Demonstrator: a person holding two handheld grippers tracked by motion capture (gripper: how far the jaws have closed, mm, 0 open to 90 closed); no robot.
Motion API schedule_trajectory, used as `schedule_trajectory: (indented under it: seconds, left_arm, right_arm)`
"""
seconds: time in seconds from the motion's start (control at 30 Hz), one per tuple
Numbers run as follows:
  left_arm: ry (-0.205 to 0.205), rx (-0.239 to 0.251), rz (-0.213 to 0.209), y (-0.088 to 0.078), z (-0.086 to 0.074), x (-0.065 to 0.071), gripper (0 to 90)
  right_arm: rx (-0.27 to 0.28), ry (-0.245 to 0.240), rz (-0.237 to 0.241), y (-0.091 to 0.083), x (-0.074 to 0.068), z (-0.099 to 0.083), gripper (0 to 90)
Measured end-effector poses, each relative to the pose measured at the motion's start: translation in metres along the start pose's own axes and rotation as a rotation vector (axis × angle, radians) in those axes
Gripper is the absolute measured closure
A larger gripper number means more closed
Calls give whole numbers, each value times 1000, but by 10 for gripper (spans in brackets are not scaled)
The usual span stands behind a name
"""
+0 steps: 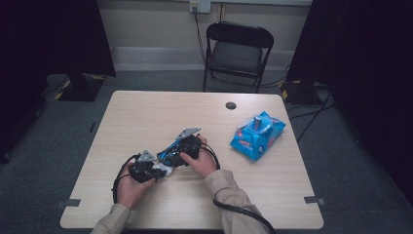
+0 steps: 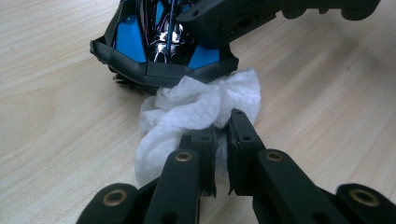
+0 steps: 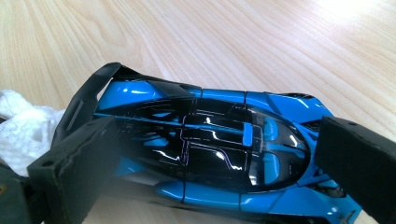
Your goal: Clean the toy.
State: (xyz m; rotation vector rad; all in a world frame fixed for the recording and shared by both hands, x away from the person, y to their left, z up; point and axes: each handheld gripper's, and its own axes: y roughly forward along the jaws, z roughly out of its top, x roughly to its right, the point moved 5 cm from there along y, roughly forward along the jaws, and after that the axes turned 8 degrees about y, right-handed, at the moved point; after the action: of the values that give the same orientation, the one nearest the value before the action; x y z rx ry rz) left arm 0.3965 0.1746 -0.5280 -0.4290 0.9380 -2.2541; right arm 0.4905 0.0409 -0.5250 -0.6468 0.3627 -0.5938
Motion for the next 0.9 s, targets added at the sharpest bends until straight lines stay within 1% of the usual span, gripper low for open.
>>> schedule_trajectory:
  seconds: [0.13,0.17,0.2,0.3,0.4,0.5,0.53,0.6,0.67,0.7,0.77,0.83,0.87,0.9]
  left_arm:
    - [3,-2,0,1,1,2,831]
    - [14,-8,-4,1,1,2,831]
    - [17,-6,1,1,2,2,831]
    - [28,-17,-7,1,2,3,830]
    - [19,-16,-30,2,4,6,830]
    - [34,-24,-60,3,7,11,831]
    - [33,-21,-72,2,8,13,831]
    - [41,-27,-83,1,12,16,831]
    - [50,-21,-83,-2,15,16,830]
    - [51,-21,-89,-4,16,16,830]
    - [45,-8,-92,-9,19,16,830]
    - [46,4,-94,-14,22,15,830]
    - [43,11,-98,-16,23,14,830]
    - [48,13,-108,-19,24,13,830]
  right_arm:
    - [-1,3,-2,0,0,0,0]
    - [-1,1,-2,0,0,0,0]
    - [0,1,-2,0,0,0,0]
    - [2,0,-2,0,0,0,0]
    - [-1,1,-2,0,0,0,0]
    - [-1,0,-1,0,0,0,0]
    - [0,0,-1,0,0,0,0]
    - [1,1,-1,0,0,0,0]
    - [2,1,-1,0,0,0,0]
    - [2,2,-1,0,0,0,0]
    - [3,2,0,0,0,0,0]
    - [2,2,0,0,0,0,0]
    - [2,2,0,0,0,0,0]
    - [1,2,0,0,0,0,0]
